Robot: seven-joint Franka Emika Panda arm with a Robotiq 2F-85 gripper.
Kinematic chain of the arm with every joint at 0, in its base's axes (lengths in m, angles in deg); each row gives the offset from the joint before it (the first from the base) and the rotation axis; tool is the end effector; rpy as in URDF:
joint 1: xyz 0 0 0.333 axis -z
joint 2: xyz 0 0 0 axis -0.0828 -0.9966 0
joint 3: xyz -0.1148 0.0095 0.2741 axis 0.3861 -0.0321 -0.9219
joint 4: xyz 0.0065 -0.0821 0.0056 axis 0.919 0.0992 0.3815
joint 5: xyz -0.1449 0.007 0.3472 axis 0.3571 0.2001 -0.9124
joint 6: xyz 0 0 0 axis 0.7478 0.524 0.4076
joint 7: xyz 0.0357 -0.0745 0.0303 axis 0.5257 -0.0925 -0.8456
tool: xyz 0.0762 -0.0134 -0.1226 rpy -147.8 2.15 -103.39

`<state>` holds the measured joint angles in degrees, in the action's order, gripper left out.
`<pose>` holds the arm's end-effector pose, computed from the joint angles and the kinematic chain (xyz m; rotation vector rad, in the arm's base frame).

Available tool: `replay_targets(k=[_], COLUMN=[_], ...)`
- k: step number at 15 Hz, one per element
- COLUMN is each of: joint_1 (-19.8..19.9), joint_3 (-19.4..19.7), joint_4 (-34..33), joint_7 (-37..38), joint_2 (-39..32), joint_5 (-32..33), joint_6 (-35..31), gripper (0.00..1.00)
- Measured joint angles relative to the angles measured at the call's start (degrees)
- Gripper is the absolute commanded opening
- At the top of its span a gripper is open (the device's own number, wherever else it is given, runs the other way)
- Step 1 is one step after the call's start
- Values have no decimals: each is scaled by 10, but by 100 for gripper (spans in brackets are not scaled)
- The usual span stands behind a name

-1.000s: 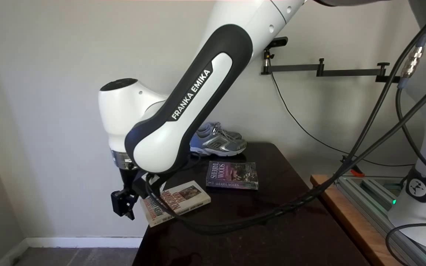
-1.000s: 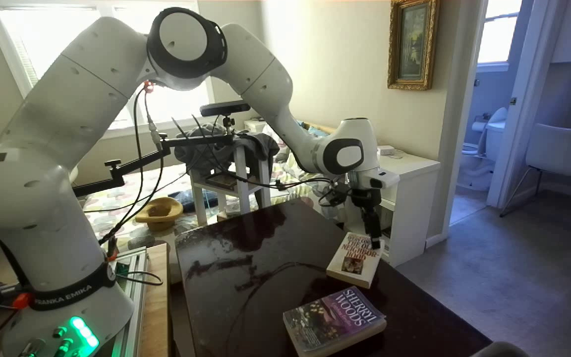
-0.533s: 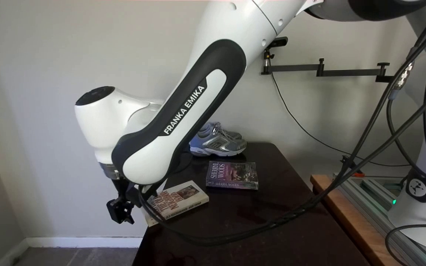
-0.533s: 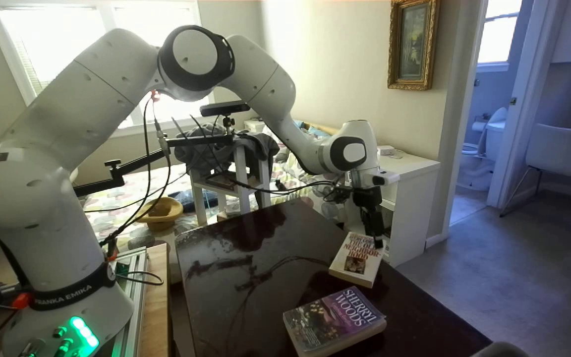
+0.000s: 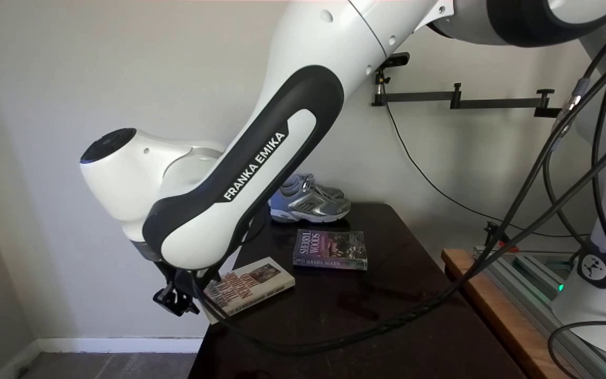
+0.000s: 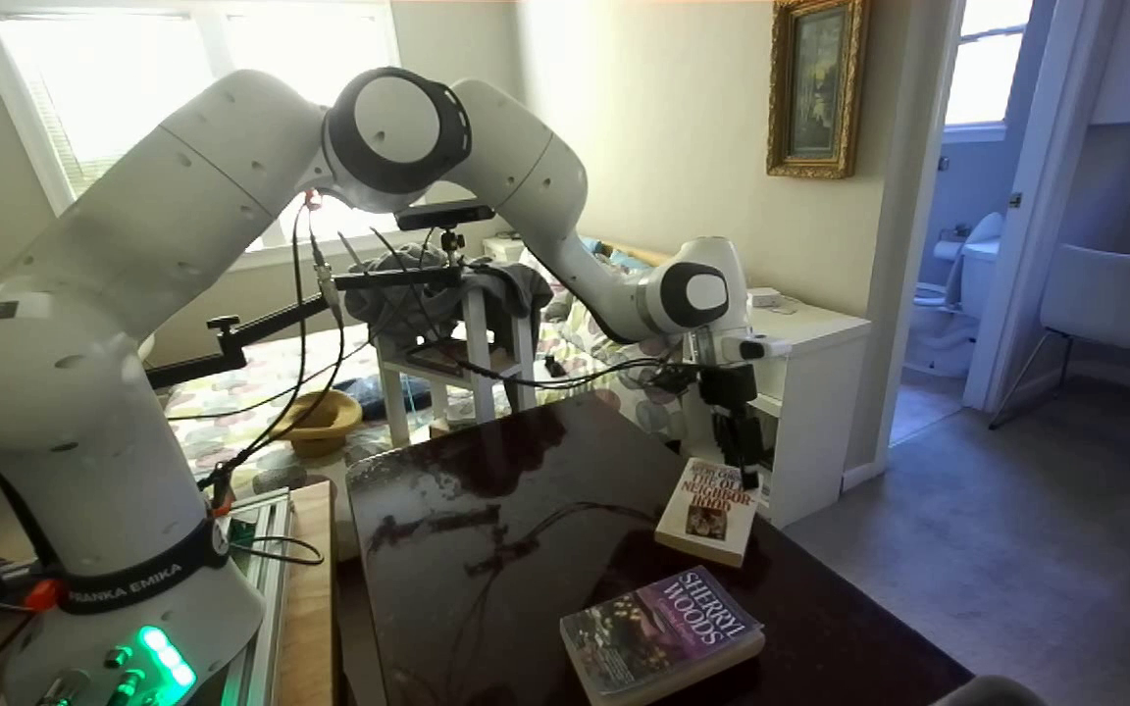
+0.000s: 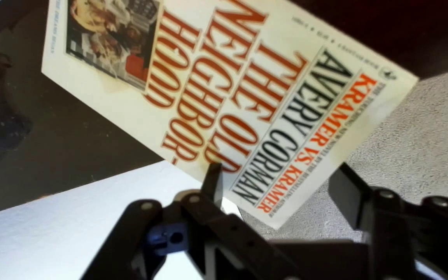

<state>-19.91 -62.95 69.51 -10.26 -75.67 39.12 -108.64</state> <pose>0.6799 -0.0106 0.1106 2.6766 -0.5088 0.0214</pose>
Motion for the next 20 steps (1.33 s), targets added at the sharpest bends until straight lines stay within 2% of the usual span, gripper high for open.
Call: replay_targets(k=[6, 8, 15, 20], joint_1=[-4, -6, -6, -6], joint_3=[-1, -1, 2, 5], joint_4=[-15, -16, -13, 31], joint_7=[1, 2, 6, 17], joint_2=[-1, -1, 14, 62], joint_5=[12, 12, 14, 29], joint_6=[13, 17, 21, -3], gripper=[4, 6, 6, 6])
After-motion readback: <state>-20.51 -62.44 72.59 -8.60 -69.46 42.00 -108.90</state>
